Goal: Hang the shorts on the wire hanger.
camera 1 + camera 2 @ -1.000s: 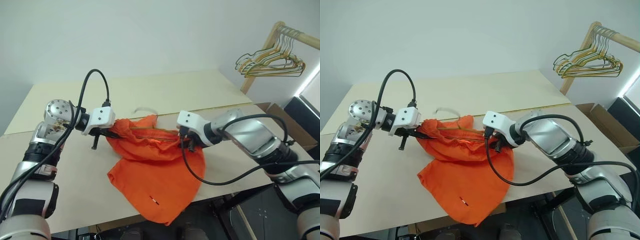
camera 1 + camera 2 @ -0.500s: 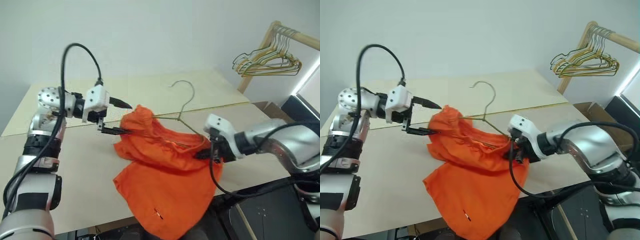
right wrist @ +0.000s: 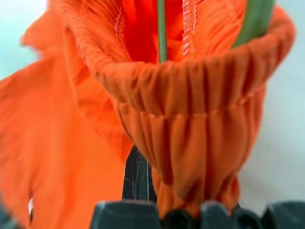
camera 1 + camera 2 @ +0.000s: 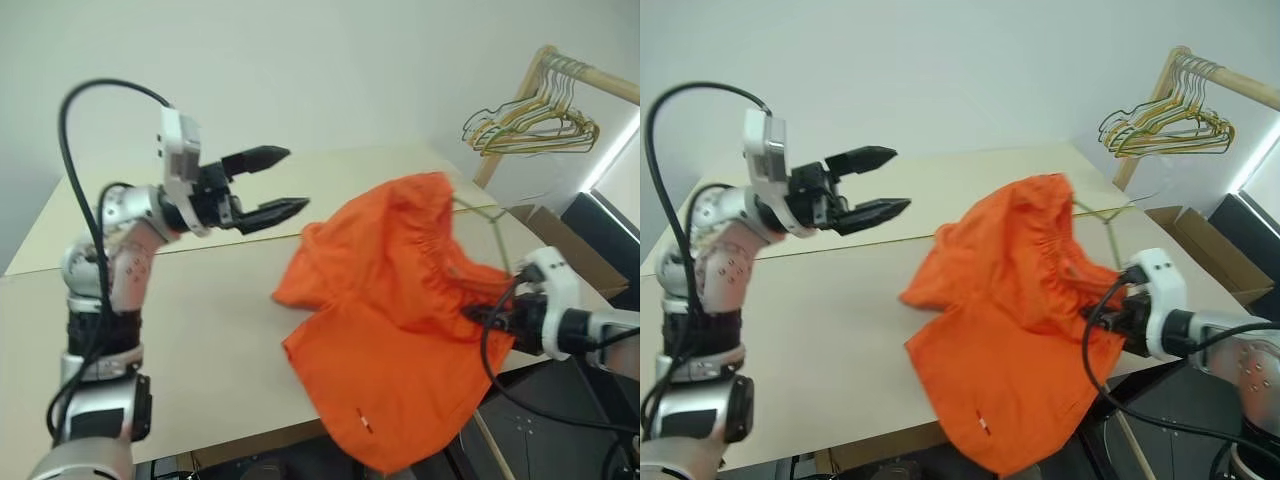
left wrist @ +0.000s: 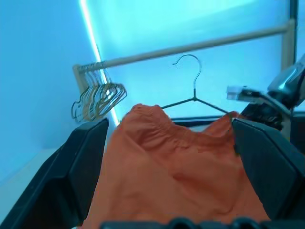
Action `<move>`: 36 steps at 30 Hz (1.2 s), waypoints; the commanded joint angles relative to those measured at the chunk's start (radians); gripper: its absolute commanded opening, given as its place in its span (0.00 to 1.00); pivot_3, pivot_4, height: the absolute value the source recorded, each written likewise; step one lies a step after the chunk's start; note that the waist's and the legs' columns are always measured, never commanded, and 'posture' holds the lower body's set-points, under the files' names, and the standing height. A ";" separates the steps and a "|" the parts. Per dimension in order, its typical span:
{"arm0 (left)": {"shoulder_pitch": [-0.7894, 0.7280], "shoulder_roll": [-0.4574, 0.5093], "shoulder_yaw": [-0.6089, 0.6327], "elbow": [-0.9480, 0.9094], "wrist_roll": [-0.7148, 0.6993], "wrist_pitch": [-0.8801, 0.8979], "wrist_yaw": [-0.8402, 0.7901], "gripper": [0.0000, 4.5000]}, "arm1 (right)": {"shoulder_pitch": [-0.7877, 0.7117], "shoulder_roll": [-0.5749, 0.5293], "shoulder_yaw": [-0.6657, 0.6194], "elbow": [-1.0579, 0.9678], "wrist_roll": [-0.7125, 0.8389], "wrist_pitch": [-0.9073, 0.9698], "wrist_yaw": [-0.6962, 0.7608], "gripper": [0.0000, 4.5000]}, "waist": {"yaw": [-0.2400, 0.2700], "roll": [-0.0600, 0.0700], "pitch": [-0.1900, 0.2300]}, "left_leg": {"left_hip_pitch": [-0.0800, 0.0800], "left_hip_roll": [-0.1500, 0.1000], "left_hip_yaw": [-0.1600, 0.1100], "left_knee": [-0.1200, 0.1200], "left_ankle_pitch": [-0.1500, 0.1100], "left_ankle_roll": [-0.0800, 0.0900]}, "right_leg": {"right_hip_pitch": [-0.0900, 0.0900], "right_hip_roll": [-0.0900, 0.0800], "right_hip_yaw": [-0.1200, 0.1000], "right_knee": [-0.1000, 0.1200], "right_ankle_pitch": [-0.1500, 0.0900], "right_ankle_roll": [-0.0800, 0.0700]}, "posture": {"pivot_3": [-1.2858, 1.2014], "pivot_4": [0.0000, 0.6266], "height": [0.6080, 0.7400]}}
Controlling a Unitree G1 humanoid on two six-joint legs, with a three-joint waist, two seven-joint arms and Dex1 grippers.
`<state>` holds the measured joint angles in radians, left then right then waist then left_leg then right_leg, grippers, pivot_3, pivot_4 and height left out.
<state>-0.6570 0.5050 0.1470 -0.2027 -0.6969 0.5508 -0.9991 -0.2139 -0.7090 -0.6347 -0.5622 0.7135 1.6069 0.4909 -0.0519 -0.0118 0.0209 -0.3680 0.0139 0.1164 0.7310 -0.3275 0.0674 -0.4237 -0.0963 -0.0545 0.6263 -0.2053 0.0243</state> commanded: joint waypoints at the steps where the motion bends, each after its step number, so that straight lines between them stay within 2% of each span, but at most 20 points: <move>1: -0.008 -0.020 0.026 -0.073 -0.063 0.033 0.083 0.99 | -0.026 0.016 -0.135 0.015 0.041 0.008 -0.163 0.00 | -0.007 0.000 0.000 | 0.001 0.000 0.000 0.000 0.000 0.000 | 0.001 0.000 0.001 0.000 0.000 0.000 | 0.45 0.00 1.00; 8: -0.032 -0.020 0.021 -0.059 -0.116 0.059 0.098 0.99 | -0.130 0.036 -0.238 0.128 0.110 0.008 -0.505 0.00 | -0.045 0.002 -0.001 | 0.013 0.000 0.006 -0.004 0.000 0.000 | 0.006 0.002 0.009 0.002 0.000 -0.001 | 0.44 0.00 1.00; 14: -0.047 -0.010 0.019 -0.066 -0.164 0.105 0.107 0.99 | -0.315 0.050 -0.325 0.297 0.122 0.008 -0.806 0.00 | -0.074 0.003 -0.001 | 0.014 0.000 0.011 -0.007 0.000 0.000 | 0.004 0.003 0.014 0.002 0.001 -0.001 | 0.44 0.00 1.00; 19: -0.040 -0.007 0.018 -0.083 -0.181 0.113 0.120 0.99 | -0.424 0.001 -0.347 0.448 0.106 0.008 -0.952 0.00 | -0.077 0.004 -0.001 | 0.015 0.000 0.013 -0.011 0.000 0.000 | 0.003 0.003 0.016 0.000 0.000 -0.001 | 0.44 0.00 1.00; 23: -0.037 -0.005 0.015 -0.090 -0.185 0.108 0.129 0.99 | -0.540 -0.032 -0.380 0.582 0.026 0.008 -1.007 0.00 | -0.077 0.009 0.000 | 0.015 0.000 0.016 -0.011 0.000 0.001 | 0.003 0.002 0.019 0.000 0.000 -0.001 | 0.45 0.00 1.00; 29: -0.013 0.009 0.020 -0.117 -0.193 0.112 0.133 0.99 | -0.664 -0.101 -0.433 0.756 -0.155 -0.015 -0.981 0.00 | -0.074 0.010 0.000 | 0.015 0.000 0.018 -0.015 0.000 0.001 | 0.002 0.003 0.021 -0.001 0.000 0.000 | 0.46 0.00 1.00; 36: 0.017 0.043 0.037 -0.155 -0.207 0.120 0.157 0.99 | -0.680 -0.206 -0.441 1.008 -0.277 -0.197 -0.897 0.00 | -0.071 0.010 0.000 | 0.016 0.000 0.023 -0.017 -0.001 0.002 | 0.002 0.003 0.026 -0.002 0.000 0.001 | 0.47 0.00 1.00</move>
<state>-0.6361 0.5336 0.1586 -0.3282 -0.8883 0.6625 -0.8529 -0.8836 -0.8797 -1.0745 0.4148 0.4516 1.4766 -0.4392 -0.1229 -0.0023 0.0208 -0.3523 0.0138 0.1391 0.7142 -0.3283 0.0693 -0.4212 -0.0930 -0.0286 0.6242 -0.2055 0.0251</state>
